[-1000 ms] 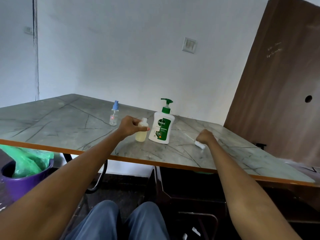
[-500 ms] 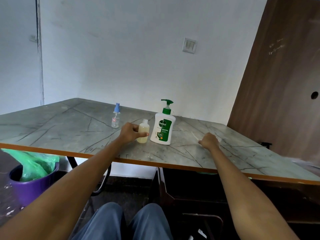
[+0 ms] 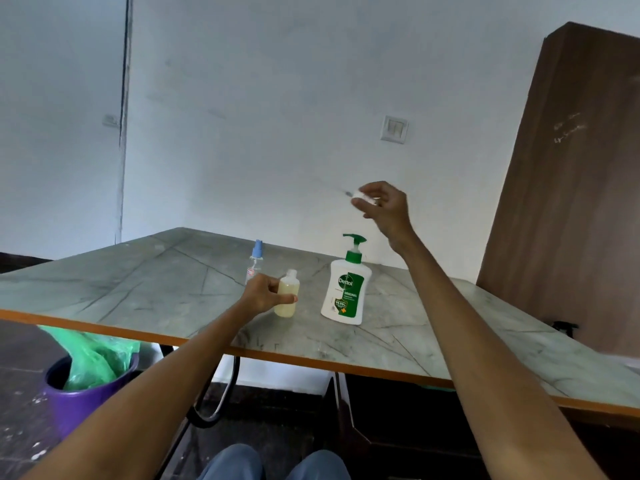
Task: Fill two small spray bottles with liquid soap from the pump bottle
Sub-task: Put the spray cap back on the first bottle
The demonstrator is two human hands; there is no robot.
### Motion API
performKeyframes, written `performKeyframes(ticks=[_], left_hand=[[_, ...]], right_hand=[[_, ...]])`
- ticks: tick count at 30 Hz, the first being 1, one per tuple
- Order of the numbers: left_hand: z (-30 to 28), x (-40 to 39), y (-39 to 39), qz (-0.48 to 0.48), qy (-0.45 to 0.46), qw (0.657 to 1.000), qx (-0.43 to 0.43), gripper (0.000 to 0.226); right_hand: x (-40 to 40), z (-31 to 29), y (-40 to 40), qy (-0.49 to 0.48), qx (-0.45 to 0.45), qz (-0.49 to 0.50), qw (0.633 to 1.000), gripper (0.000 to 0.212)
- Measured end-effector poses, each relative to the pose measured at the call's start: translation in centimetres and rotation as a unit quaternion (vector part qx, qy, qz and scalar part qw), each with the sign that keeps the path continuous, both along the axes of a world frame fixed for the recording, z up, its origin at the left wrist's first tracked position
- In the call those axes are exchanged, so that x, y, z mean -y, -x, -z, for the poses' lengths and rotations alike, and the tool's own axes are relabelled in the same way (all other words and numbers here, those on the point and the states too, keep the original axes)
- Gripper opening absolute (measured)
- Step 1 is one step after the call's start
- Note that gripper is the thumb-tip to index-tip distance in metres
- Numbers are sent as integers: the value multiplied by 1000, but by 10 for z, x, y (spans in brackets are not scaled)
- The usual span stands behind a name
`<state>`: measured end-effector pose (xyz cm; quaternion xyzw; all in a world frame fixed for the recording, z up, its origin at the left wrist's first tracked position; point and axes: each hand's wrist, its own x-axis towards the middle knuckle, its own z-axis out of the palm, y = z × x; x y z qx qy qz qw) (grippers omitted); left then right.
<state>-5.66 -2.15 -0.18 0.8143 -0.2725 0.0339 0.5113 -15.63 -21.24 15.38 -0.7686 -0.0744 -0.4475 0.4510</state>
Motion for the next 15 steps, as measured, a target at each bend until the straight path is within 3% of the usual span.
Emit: performKeyframes(ticks=[4,9,12,15], left_hand=[[2,-14,-11,-11,-6,1000,13,36],[8,-17,-16,-18,2,1000,17,40],[9,-15,-21,-15,0,1000,11,41],[6,-14,-22,-5,-4,1000,10,42]], right_hand=[[-39,3,-21,113,-93,-26,989,25],[-56,17,-34,253,-228,5,940,25],[-57,19,-38,298,-252,42,920,25],[-59,11,-36,294,-243,45,923,26]])
